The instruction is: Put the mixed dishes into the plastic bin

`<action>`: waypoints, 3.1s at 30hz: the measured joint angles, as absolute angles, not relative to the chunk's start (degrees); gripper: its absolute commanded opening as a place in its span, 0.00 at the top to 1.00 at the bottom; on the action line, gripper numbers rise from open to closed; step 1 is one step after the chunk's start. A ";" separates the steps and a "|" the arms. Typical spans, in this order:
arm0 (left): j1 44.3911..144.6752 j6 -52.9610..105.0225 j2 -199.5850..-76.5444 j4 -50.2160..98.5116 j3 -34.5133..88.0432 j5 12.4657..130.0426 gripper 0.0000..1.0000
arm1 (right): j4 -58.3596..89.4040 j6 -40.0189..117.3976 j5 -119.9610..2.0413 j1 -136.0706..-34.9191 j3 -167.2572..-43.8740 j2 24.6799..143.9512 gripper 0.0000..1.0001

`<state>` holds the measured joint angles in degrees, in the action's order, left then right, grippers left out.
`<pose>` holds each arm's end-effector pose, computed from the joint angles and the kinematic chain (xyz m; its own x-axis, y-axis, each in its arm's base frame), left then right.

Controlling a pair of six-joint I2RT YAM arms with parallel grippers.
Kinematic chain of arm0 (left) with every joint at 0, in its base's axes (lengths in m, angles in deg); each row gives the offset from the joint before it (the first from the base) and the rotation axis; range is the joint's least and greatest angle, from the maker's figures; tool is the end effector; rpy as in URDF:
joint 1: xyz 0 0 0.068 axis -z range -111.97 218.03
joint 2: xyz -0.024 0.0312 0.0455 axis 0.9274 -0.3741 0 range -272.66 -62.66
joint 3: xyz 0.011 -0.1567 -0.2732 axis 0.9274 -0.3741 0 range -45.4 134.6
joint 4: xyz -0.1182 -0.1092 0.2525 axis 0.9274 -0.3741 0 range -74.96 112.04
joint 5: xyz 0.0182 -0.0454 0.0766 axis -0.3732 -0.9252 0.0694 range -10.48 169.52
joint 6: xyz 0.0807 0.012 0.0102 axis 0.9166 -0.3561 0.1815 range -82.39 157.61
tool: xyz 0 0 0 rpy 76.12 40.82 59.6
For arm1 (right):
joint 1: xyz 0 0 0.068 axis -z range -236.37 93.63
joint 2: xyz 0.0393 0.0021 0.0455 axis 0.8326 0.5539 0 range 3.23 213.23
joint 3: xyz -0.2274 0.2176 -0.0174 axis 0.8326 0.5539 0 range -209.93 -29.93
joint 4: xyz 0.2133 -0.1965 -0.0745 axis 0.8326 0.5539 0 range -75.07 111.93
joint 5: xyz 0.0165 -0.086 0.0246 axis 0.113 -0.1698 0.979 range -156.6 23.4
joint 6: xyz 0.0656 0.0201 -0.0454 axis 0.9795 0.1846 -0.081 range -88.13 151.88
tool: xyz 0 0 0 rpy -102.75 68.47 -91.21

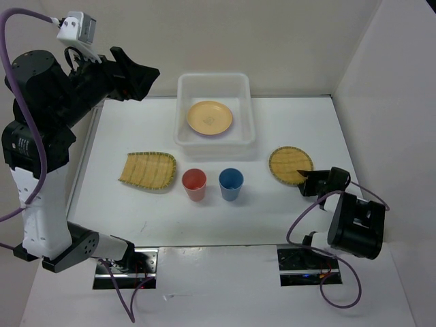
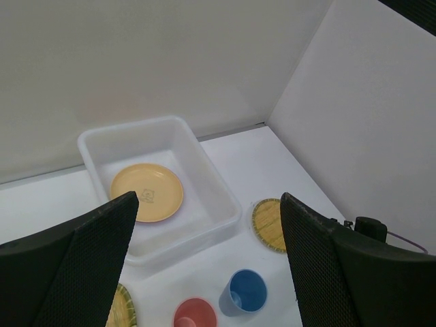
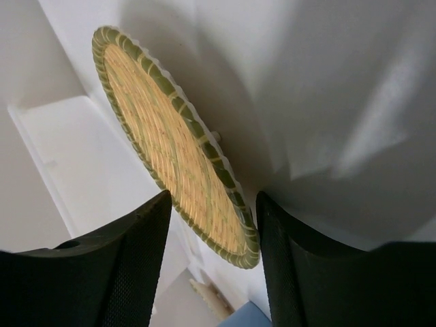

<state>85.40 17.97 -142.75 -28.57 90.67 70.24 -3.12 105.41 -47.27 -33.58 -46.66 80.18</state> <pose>0.2072 -0.0769 0.6999 -0.0665 -0.3268 -0.9428 0.4517 0.8326 -0.3205 0.2390 -0.0747 0.1005 -0.0418 0.9991 0.0030 0.6330 0.0241 0.7738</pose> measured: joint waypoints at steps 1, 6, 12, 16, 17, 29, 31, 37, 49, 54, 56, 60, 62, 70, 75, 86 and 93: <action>85.40 17.99 -142.75 -28.57 90.69 70.22 0.09 | -4.21 105.04 -46.59 -33.45 -46.73 81.25 0.45; 85.40 17.95 -142.75 -28.54 90.73 70.24 0.09 | -8.80 102.79 -42.98 -32.25 -47.52 87.11 0.68; 85.40 17.88 -142.82 -28.52 90.73 70.70 0.09 | -11.92 100.69 -40.03 -31.31 -47.73 89.89 0.94; 85.40 17.78 -142.93 -28.54 90.73 71.48 0.09 | -14.33 99.49 -38.94 -31.33 -49.24 89.91 1.00; 85.40 17.75 -142.97 -28.54 90.73 71.70 0.09 | -14.22 99.29 -39.16 -31.31 -49.29 89.89 1.00; 85.40 17.69 -143.21 -28.76 90.71 72.25 0.09 | 12.77 94.90 -48.97 -32.82 -58.68 63.48 1.00; 85.40 17.69 -143.19 -28.59 90.38 72.25 0.09 | 14.37 94.88 -49.80 -34.28 -61.00 60.93 1.00; 85.36 16.62 -143.15 -28.48 88.68 71.79 0.09 | 18.78 94.77 -54.31 -48.44 -71.41 57.14 1.00; 85.31 15.92 -138.67 -27.78 77.64 72.49 0.09 | 10.35 94.22 -57.06 -74.65 -95.93 89.25 1.00; 85.31 14.91 -137.14 -29.11 76.07 74.26 0.09 | 10.04 94.55 -59.22 -79.61 -102.64 102.52 1.00; 85.31 14.87 -136.57 -29.70 76.00 75.18 0.09 | 9.95 94.57 -59.77 -80.27 -105.20 106.50 1.00; 85.31 14.80 -134.45 -31.08 75.04 76.73 0.09 | 10.11 94.55 -61.50 -80.27 -109.55 112.97 1.00; 85.31 14.76 -133.62 -31.71 74.95 77.06 0.09 | 10.33 94.40 -61.98 -80.27 -112.41 116.22 1.00; 85.31 14.41 -130.89 -32.54 71.06 78.21 0.09 | 12.60 94.02 -63.14 -80.25 -122.94 126.63 0.99; 85.20 10.37 -126.10 -29.11 61.75 75.88 0.13 | 13.91 93.83 -63.99 -80.25 -125.09 129.08 0.90; 85.20 2.58 -116.53 -19.12 47.02 73.76 0.14 | 15.35 92.21 -64.08 -80.25 -128.06 131.59 0.12; 85.20 -3.64 -110.86 -16.09 30.17 78.11 0.16 | 17.45 87.86 -64.10 -80.71 -128.06 128.01 0.00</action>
<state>85.20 -3.64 -110.86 -16.09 30.17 78.11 17.45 87.86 -64.10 -80.71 -128.06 128.01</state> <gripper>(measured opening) 0.847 0.998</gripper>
